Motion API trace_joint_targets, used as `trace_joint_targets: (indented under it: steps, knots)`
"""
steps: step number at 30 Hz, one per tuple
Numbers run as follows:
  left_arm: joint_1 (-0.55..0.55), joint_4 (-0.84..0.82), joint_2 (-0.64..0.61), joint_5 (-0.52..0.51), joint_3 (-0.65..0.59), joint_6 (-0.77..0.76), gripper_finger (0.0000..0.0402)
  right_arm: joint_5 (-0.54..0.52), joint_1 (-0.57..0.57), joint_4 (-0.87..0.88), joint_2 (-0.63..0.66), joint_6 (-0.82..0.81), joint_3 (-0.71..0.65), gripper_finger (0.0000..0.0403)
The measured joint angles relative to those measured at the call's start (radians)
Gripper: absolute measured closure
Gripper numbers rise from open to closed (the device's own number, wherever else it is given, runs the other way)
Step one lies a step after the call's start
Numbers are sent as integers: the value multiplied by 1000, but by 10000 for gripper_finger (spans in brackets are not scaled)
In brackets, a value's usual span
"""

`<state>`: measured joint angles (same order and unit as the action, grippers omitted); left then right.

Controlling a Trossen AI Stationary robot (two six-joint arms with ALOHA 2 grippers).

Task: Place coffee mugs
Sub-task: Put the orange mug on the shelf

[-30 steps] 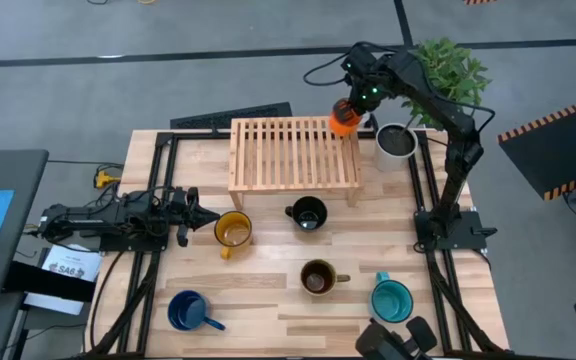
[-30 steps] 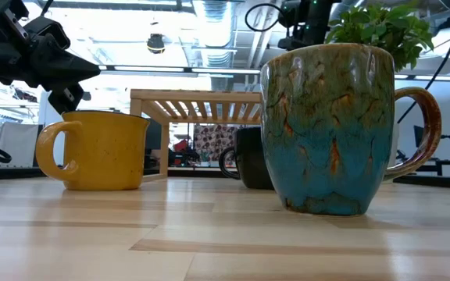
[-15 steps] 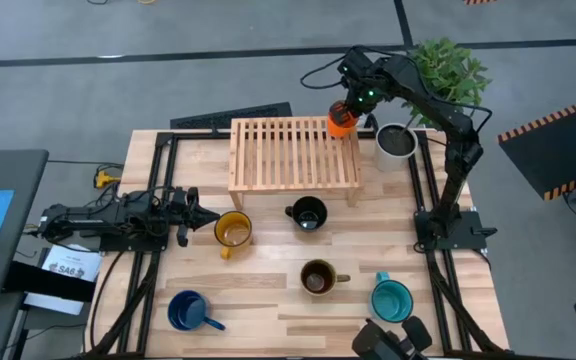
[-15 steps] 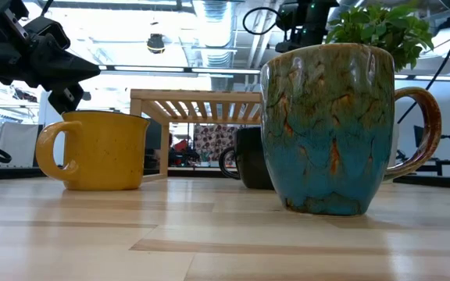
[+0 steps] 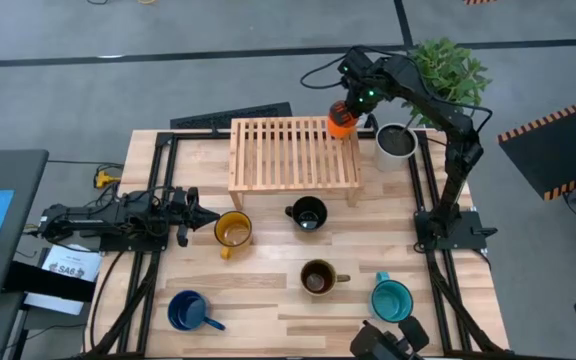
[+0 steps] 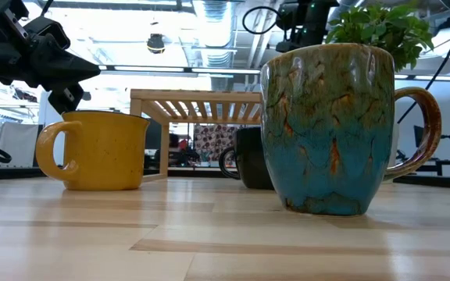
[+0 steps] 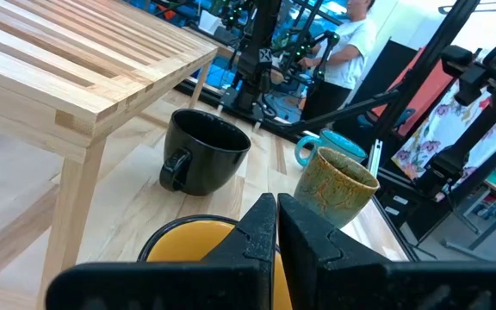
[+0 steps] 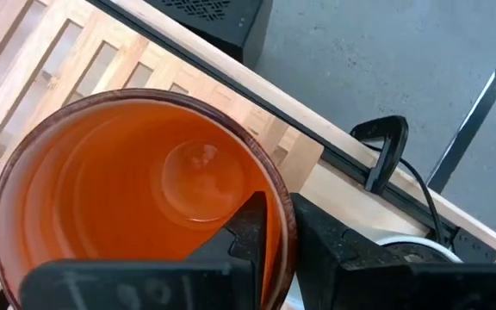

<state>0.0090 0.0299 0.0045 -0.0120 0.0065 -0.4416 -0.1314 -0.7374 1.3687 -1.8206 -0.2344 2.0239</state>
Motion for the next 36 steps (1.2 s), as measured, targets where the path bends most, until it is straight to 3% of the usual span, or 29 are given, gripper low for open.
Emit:
trace_joint_targets:
  steps: [5,17,36]
  knots:
    - [0,0,0,0,0,0,401,5,3,-18,0,0,0,310]
    - [0,0,0,0,0,0,401,69,3,3,0,-18,0,213]
    - [0,0,0,0,0,0,401,110,-13,7,10,-29,8,209]
